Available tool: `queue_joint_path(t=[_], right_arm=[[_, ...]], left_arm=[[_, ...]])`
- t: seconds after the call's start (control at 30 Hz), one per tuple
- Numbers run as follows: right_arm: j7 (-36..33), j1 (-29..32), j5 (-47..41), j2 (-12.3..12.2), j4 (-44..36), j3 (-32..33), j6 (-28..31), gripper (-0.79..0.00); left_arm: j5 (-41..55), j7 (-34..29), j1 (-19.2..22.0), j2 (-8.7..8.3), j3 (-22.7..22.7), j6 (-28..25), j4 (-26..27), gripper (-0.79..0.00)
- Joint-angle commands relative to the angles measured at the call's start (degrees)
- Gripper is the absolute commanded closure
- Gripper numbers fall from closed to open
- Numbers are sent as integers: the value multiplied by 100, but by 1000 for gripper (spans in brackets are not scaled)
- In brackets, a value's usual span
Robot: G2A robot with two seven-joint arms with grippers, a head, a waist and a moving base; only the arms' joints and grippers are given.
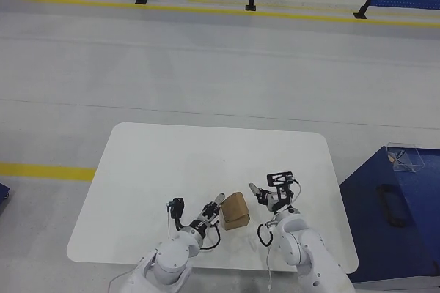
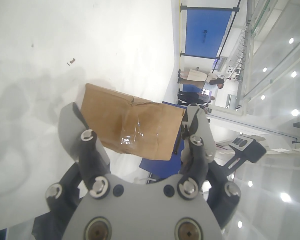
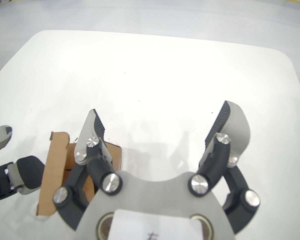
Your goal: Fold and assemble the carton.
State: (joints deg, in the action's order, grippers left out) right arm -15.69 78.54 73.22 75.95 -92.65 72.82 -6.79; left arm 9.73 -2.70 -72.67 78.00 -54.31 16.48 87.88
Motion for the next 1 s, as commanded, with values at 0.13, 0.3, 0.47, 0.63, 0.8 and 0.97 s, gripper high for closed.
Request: queue_joint_path(t=[0.13, 0.3, 0.47, 0.63, 0.8, 0.97], right_arm=[[46, 7, 77, -7, 138, -25, 254, -785], [57, 34, 132, -29, 213, 15, 526, -785], [126, -22, 175, -22, 299, 45, 403, -785], [84, -50, 123, -23, 325, 145, 315, -785], [-104, -131, 207, -22, 464, 57, 509, -785], [-83, -141, 398, -17, 547, -62, 580, -785]], left_arm=[[-196, -314, 107, 24, 128, 21, -188, -437], [-223, -361, 191, 74, 233, 33, -362, -453], [-257, -409, 267, 128, 355, 20, -512, -406], [-280, -381, 301, 168, 393, -18, -588, -385], [-294, -393, 265, 181, 351, -68, -571, -376], [-329, -424, 214, 189, 324, -74, -564, -369]])
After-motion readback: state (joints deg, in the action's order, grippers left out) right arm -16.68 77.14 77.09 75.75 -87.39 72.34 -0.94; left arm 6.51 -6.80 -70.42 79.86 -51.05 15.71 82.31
